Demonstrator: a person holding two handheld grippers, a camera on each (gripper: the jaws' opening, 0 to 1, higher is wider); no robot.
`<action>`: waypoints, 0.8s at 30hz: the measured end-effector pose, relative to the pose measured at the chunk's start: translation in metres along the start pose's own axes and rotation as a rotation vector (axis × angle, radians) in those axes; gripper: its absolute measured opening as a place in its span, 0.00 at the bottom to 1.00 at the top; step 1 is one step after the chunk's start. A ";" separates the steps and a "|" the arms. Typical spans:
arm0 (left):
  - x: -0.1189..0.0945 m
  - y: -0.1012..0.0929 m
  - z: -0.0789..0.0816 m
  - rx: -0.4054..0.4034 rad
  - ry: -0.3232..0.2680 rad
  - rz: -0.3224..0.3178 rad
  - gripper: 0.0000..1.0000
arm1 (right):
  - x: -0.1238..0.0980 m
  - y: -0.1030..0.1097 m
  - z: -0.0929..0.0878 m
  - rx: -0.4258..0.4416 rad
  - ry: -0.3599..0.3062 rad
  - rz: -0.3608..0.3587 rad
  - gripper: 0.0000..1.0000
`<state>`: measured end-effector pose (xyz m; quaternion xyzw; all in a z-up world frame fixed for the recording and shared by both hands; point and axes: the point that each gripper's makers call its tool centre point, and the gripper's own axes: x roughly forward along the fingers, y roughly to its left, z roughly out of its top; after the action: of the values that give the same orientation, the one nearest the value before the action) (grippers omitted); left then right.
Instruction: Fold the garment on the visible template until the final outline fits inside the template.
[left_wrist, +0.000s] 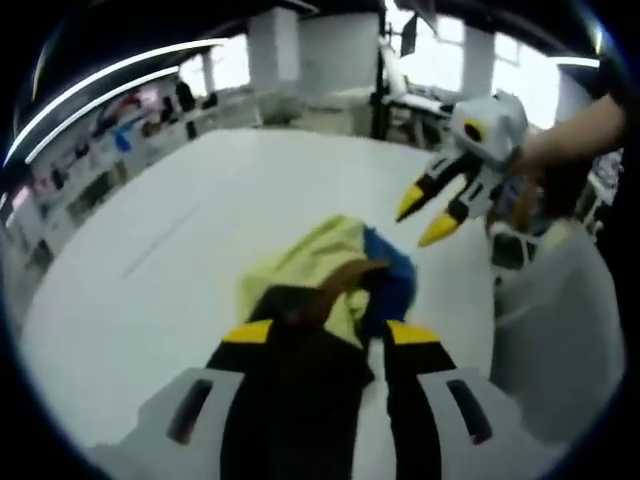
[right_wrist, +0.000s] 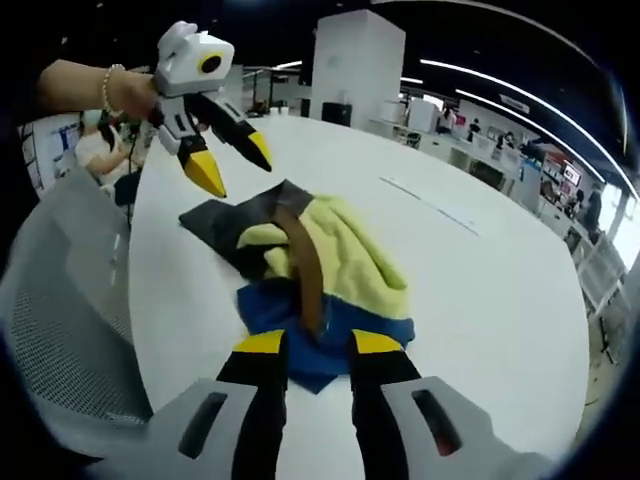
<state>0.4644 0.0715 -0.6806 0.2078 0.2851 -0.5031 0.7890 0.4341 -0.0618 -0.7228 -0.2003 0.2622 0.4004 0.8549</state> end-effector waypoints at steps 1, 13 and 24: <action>0.002 0.001 0.000 0.011 0.004 0.000 0.38 | 0.003 0.000 -0.001 -0.014 0.011 -0.002 0.24; 0.021 0.003 -0.005 0.144 0.041 -0.005 0.34 | 0.028 -0.001 -0.009 -0.112 0.057 -0.015 0.22; 0.030 0.006 -0.015 0.184 0.070 -0.001 0.31 | 0.034 -0.005 -0.018 -0.136 0.088 -0.025 0.21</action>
<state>0.4763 0.0633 -0.7114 0.2967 0.2654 -0.5198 0.7559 0.4512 -0.0551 -0.7564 -0.2785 0.2694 0.3973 0.8319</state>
